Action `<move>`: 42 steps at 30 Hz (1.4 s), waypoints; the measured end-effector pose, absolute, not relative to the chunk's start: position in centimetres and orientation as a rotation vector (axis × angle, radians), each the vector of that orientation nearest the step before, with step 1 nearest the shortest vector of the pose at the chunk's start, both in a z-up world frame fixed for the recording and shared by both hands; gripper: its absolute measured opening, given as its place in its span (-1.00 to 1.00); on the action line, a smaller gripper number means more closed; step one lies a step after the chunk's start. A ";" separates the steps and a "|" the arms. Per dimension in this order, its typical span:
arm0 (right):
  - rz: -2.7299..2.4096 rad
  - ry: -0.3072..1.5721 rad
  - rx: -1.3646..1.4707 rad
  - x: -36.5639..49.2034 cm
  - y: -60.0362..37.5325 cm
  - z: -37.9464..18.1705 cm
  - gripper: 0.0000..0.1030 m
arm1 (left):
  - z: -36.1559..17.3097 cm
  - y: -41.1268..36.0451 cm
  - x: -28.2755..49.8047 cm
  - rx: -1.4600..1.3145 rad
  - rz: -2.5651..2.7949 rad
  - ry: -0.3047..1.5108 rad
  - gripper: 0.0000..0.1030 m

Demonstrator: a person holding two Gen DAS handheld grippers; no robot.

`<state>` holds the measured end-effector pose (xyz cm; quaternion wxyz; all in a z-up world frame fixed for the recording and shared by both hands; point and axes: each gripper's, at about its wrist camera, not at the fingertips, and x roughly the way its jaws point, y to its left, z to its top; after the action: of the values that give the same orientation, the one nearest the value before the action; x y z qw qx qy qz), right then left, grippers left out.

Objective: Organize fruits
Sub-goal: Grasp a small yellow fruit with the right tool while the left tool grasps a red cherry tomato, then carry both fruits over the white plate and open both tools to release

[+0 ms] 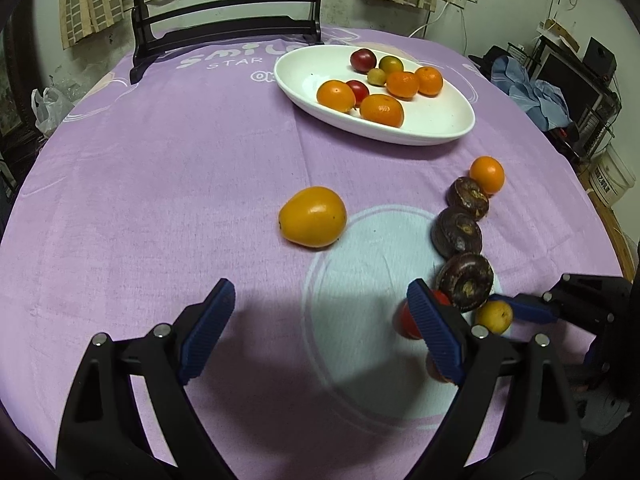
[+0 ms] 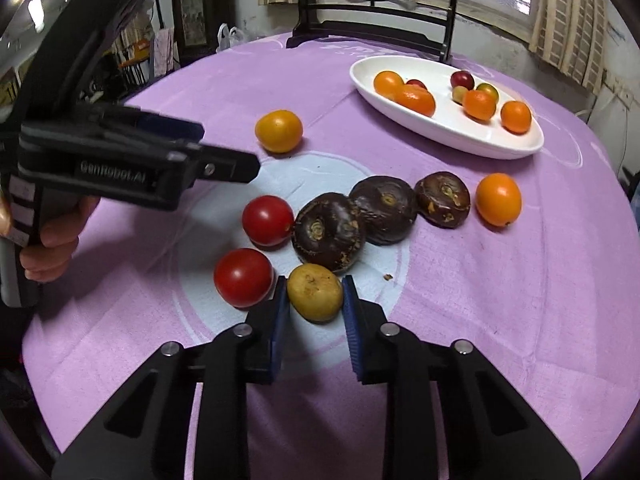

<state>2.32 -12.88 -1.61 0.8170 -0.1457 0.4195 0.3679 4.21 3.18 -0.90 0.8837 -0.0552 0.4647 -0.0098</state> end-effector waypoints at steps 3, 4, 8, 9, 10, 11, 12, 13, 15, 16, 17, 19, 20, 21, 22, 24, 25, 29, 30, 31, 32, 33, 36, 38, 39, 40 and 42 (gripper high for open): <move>0.760 0.880 -0.252 2.9 -14.1 -1.2 -0.49 | -1.0 2.5 3.9 -0.103 -0.046 0.978 0.74; 0.750 0.876 -0.230 3.1 -14.6 -1.1 -0.49 | -0.9 2.3 3.7 -0.097 -0.050 0.977 0.74; 0.719 0.861 -0.182 3.9 -16.1 -0.6 -0.48 | 0.0 0.7 2.4 -0.080 -0.078 0.961 0.74; 0.706 0.861 -0.174 4.1 -16.4 -0.6 -0.48 | 0.2 0.2 2.0 -0.080 -0.082 0.959 0.74; 0.700 0.863 -0.168 4.3 -16.7 -0.6 -0.48 | 0.2 -0.3 1.7 -0.081 -0.086 0.960 0.74; 0.693 0.867 -0.160 4.5 -16.9 -0.6 -0.48 | 0.2 -0.6 1.5 -0.080 -0.089 0.965 0.74; 0.691 0.867 -0.157 4.5 -17.0 -0.6 -0.48 | 0.0 -1.1 1.3 -0.076 -0.093 0.974 0.74; 0.690 0.865 -0.154 4.4 -17.2 -0.6 -0.48 | -0.3 -1.8 1.2 -0.070 -0.098 0.988 0.74; 0.695 0.854 -0.148 4.3 -17.4 -0.3 -0.48 | -0.7 -2.6 1.1 -0.056 -0.095 1.003 0.72; 0.696 0.850 -0.148 4.2 -17.5 -0.3 -0.48 | -1.1 -3.1 1.1 -0.042 -0.080 1.015 0.72; 0.697 0.843 -0.148 4.1 -17.6 -0.2 -0.48 | -1.3 -3.4 1.1 -0.037 -0.072 1.021 0.70; 0.700 0.838 -0.142 4.0 -17.8 0.0 -0.48 | -1.7 -4.0 1.2 -0.032 -0.069 1.041 0.56; 0.701 0.838 -0.139 4.1 -17.9 0.0 -0.48 | -1.9 -4.3 1.3 -0.031 -0.070 1.054 0.35; 0.702 0.837 -0.135 4.1 -18.0 0.0 -0.48 | -2.1 -4.5 1.4 -0.031 -0.074 1.067 0.05; 0.703 0.835 -0.132 4.0 -18.1 0.1 -0.48 | -2.4 -4.8 1.5 -0.026 -0.073 1.083 0.00; 0.707 0.834 -0.131 3.9 -18.1 0.1 -0.48 | -2.3 -5.2 1.5 -0.013 -0.074 1.071 -0.27; 0.709 0.834 -0.132 3.8 -18.1 0.1 -0.48 | -2.2 -5.2 1.4 -0.021 -0.091 1.074 -0.37; 0.711 0.833 -0.133 3.7 -18.1 0.1 -0.48 | -2.0 -5.1 1.4 -0.015 -0.084 1.068 -0.43; 0.709 0.831 -0.130 3.7 -18.2 0.1 -0.48 | -1.8 -4.9 1.3 -0.018 -0.088 1.064 -0.43; 0.708 0.828 -0.124 3.7 -18.3 0.3 -0.48 | -1.6 -4.7 1.2 -0.021 -0.092 1.059 -0.43; 0.708 0.822 -0.117 3.6 -18.4 0.5 -0.48 | -1.1 -4.6 1.2 -0.023 -0.096 1.051 -0.43; 0.706 0.811 -0.113 3.5 -18.5 0.8 -0.48 | -0.3 -4.2 1.2 -0.027 -0.099 1.035 -0.43; 0.717 0.781 -0.110 3.3 -18.4 2.0 -0.48 | 2.2 -3.3 1.9 -0.028 -0.090 0.984 -0.43; 0.723 0.764 -0.135 3.4 -18.1 3.0 -0.48 | 4.3 -2.7 3.0 -0.012 -0.078 0.927 -0.43; 0.724 0.751 -0.160 3.6 -17.8 3.8 -0.48 | 5.1 -2.5 3.6 -0.005 -0.074 0.903 -0.43; 0.723 0.743 -0.170 3.7 -17.7 4.2 -0.48 | 5.7 -2.4 4.2 0.000 -0.069 0.888 -0.43; 0.708 0.717 -0.195 4.7 -17.3 5.4 -0.48 | 6.6 -2.0 5.9 0.000 -0.051 0.880 -0.43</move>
<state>4.70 -17.34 5.41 0.8713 -0.0935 0.3428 0.3386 5.94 -2.04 6.60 0.9044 0.0002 0.4259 -0.0247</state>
